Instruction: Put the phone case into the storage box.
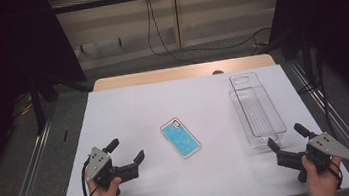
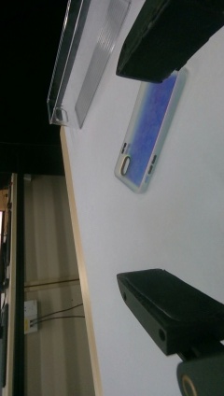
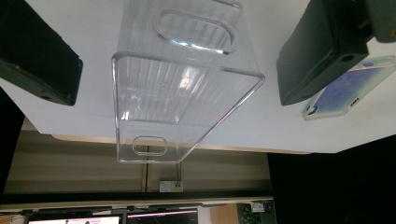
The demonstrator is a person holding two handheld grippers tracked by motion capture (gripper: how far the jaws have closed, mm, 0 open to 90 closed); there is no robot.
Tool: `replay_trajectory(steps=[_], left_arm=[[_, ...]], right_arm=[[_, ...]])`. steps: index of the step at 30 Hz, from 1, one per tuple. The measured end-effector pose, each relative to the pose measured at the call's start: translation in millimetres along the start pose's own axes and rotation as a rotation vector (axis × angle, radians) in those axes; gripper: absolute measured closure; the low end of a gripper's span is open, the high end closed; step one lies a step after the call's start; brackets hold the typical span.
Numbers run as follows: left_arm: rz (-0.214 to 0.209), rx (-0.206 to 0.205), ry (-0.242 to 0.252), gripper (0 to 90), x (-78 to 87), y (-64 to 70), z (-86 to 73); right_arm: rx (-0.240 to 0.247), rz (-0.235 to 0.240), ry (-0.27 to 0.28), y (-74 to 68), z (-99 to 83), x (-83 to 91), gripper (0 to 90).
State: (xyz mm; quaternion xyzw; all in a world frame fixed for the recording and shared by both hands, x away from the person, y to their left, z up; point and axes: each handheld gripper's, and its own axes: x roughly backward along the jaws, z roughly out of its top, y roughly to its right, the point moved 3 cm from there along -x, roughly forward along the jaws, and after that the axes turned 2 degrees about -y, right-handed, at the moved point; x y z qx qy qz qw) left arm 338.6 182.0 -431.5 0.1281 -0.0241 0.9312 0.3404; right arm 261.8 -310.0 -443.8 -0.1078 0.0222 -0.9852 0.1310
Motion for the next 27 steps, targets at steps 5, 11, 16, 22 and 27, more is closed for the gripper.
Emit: replay_trajectory(steps=[5,11,16,22,27], left_arm=[[-0.038,-0.009,0.010,4.0,-6.9,7.0,3.6],[-0.041,-0.014,0.031,1.7,-12.9,7.6,6.2],[-0.048,-0.024,0.049,1.3,-19.4,5.4,7.5],[-0.083,-0.029,0.057,0.8,-30.3,10.1,10.7],[-0.091,-0.033,0.060,1.6,-38.2,14.9,14.7]], right_arm=[[0.003,0.004,0.001,-0.9,0.0,0.2,0.2],[0.009,0.004,-0.001,-1.5,-0.6,-0.1,0.2],[0.012,0.006,-0.004,-2.0,-0.8,-0.8,0.2],[0.010,0.001,-0.002,-1.3,-0.6,0.4,0.1],[0.010,0.000,-0.002,-1.6,-0.8,0.6,0.2]])
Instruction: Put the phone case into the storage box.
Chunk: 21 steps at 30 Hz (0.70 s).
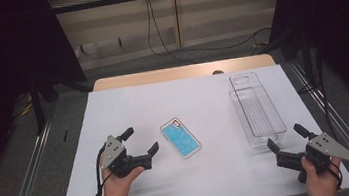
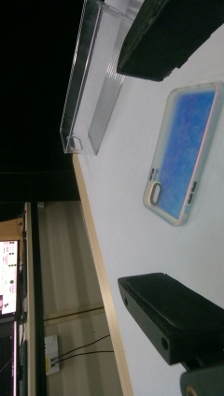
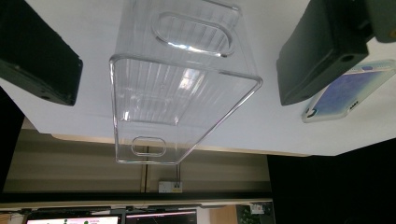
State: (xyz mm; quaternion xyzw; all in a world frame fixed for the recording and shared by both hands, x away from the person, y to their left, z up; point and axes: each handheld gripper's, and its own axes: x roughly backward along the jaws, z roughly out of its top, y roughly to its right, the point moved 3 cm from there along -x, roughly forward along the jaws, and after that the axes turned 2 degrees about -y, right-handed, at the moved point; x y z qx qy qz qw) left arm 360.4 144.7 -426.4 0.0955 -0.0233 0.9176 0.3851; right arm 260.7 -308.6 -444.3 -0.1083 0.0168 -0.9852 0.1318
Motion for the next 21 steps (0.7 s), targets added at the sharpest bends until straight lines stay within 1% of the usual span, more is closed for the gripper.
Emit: replay_trajectory(steps=[2,4,6,10,13,15,16,18,21], left_arm=[[-0.006,0.014,0.000,3.3,-4.0,1.0,1.2],[-0.006,0.000,0.002,3.2,-7.7,1.6,2.9],[-0.009,0.003,0.009,2.9,-11.0,2.3,5.6],[-0.014,-0.012,0.015,2.5,-17.6,3.8,10.1],[-0.028,-0.017,0.025,2.2,-22.2,5.0,13.2],[-0.024,-0.024,0.027,2.0,-24.5,5.0,15.3],[-0.026,-0.020,0.024,1.1,-25.7,4.5,16.3],[-0.033,-0.005,0.038,0.5,-28.0,3.2,18.0],[-0.035,-0.027,0.031,0.5,-32.5,3.1,19.4]], right_arm=[[0.000,0.002,0.000,-0.3,0.2,0.0,0.1],[0.001,0.002,0.000,0.0,0.3,0.0,0.2],[0.000,0.002,0.000,0.0,0.4,0.4,0.2],[0.001,0.001,0.000,-0.2,0.4,0.6,0.1],[0.002,0.002,-0.001,-0.1,0.2,0.4,0.2],[0.001,0.002,0.000,0.1,0.3,0.2,0.1],[0.001,0.002,-0.001,0.2,0.2,0.1,0.2],[0.000,0.002,-0.001,0.2,0.0,0.0,0.2],[0.000,0.002,0.000,0.0,0.1,0.1,0.2]])
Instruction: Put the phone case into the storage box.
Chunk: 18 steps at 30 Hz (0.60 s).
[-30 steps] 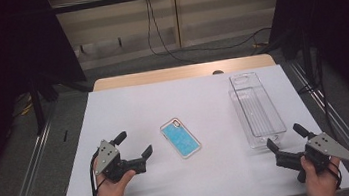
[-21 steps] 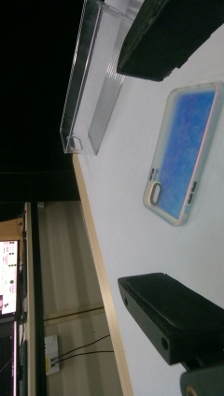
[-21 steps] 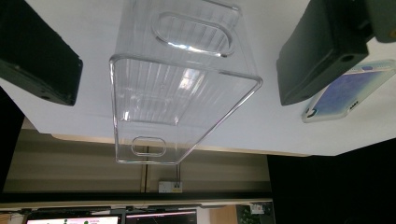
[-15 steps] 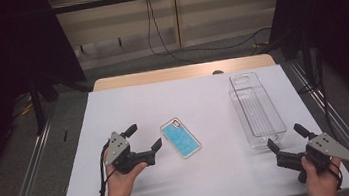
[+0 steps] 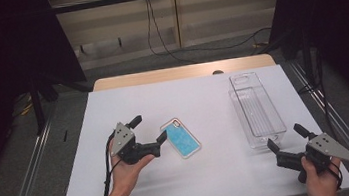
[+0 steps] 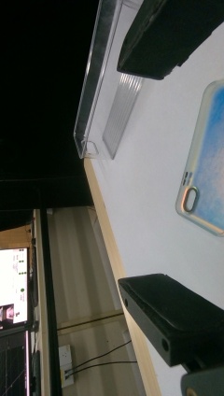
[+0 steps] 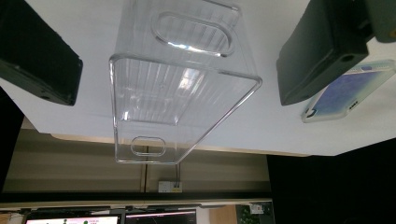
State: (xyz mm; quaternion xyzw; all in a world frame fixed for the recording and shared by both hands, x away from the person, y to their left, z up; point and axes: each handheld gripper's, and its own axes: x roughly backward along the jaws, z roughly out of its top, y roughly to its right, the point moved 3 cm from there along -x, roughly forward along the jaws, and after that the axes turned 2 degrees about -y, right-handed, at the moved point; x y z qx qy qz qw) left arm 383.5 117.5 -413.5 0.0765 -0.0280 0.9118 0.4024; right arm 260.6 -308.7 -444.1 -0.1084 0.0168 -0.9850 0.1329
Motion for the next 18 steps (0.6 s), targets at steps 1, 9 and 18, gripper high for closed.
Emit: replay_trajectory(steps=[1,9,18], left_arm=[[0.003,0.000,0.000,0.5,-1.6,0.1,0.5],[-0.009,-0.002,0.002,1.0,-14.4,2.0,4.9],[-0.008,-0.005,0.012,2.3,-28.6,2.1,10.7]], right_arm=[[0.000,-0.001,0.000,0.0,0.0,0.0,0.2],[0.000,-0.001,-0.002,0.1,-0.3,-0.5,0.2],[0.001,-0.003,-0.003,0.9,-0.1,0.3,0.2]])
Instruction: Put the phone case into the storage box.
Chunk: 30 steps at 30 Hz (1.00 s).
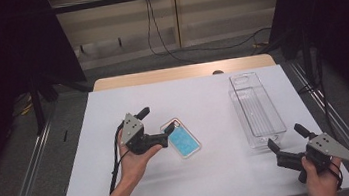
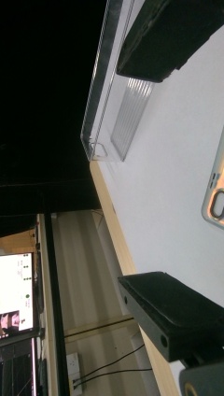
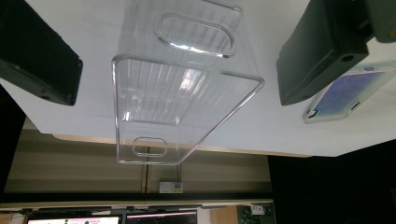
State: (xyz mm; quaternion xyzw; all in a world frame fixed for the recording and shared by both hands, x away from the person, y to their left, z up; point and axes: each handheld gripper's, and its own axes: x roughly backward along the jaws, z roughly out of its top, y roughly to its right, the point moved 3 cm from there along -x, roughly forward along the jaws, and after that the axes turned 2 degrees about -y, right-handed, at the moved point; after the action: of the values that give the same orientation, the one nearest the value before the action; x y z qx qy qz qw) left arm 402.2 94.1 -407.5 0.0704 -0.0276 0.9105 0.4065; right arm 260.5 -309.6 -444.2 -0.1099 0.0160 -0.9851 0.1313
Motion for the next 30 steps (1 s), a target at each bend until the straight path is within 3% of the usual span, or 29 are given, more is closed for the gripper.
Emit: replay_trajectory(steps=[11,13,21,28,30], left_arm=[[0.003,0.004,0.008,2.6,-19.4,-4.0,8.5],[-0.003,0.020,0.014,3.1,-21.2,-4.9,9.6],[0.001,0.008,-0.008,3.1,-23.5,-6.4,7.0],[-0.044,0.007,-0.027,8.8,-29.4,2.4,3.5],[-0.054,-0.011,-0.034,10.1,-30.8,4.3,4.0]], right_arm=[[0.004,-0.004,0.004,0.6,0.5,0.9,0.1],[0.003,-0.008,0.005,1.0,0.4,0.9,0.2],[0.014,-0.004,0.001,0.1,0.0,1.6,0.1],[0.012,-0.003,-0.001,-0.7,-0.2,1.6,0.2],[0.012,-0.002,-0.001,-0.8,-0.2,1.6,0.1]])
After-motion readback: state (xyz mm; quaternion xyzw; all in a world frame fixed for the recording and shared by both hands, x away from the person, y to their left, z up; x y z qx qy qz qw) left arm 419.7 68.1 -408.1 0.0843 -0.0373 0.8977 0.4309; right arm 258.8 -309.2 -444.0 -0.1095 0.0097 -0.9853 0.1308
